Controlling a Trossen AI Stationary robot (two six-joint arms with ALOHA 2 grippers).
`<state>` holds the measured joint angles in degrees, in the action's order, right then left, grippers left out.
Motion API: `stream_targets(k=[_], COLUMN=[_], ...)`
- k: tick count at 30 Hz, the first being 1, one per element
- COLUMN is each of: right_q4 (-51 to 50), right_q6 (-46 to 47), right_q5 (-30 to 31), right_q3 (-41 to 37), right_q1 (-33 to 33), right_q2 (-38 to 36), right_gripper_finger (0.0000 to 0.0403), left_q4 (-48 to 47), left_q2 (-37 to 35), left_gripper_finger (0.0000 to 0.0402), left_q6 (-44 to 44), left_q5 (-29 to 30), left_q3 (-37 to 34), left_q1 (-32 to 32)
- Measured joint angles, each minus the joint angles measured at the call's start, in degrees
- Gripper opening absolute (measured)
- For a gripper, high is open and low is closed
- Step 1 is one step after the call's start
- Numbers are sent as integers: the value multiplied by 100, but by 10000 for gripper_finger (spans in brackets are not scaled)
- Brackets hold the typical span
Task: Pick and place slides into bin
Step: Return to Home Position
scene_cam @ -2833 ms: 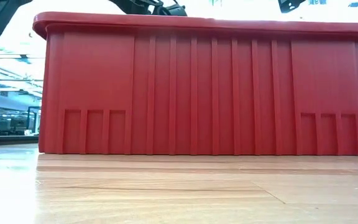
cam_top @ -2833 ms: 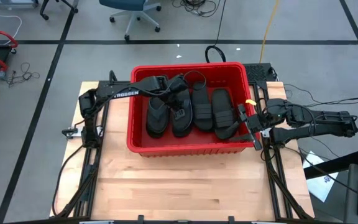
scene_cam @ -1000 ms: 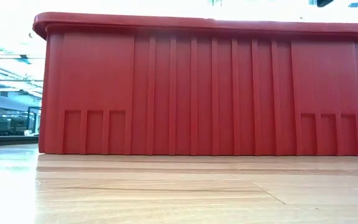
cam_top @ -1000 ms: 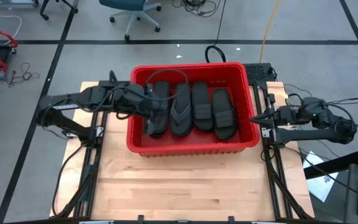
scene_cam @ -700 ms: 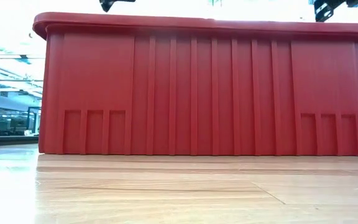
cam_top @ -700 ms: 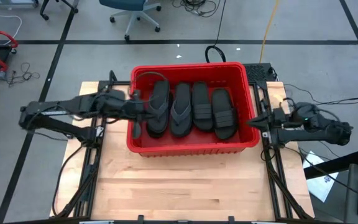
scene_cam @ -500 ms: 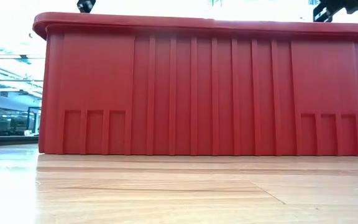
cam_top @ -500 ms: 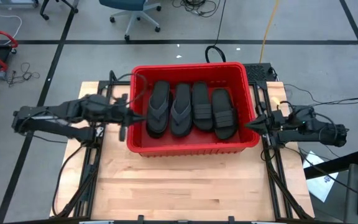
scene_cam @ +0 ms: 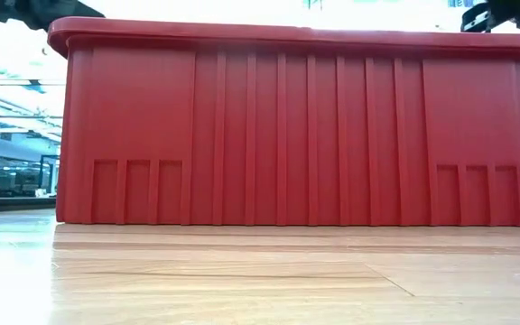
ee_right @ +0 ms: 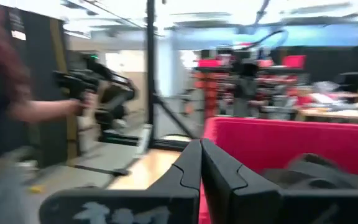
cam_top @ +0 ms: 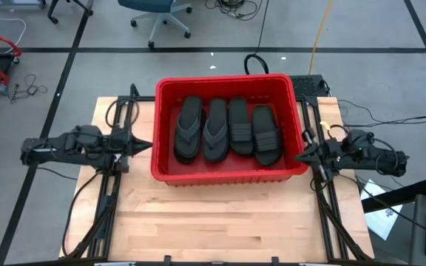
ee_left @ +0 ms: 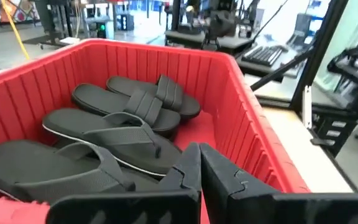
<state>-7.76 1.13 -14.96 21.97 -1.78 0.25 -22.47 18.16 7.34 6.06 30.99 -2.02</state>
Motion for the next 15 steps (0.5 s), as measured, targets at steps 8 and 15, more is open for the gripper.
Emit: stream_targets(k=[8, 15], right_q4=[65, 327], right_q6=[483, 1043], right_q5=[-1563, -3055], right_q3=[-218, -222], right_q1=[0, 2], right_q2=[13, -4], right_gripper_finger=[0, 0], left_q4=[12, -57], left_q2=[-1136, -1757], left_gripper_finger=[0, 0], left_q6=[-224, -239], left_q5=[-784, -1496], left_q3=[-571, -918], left_q1=[0, 0])
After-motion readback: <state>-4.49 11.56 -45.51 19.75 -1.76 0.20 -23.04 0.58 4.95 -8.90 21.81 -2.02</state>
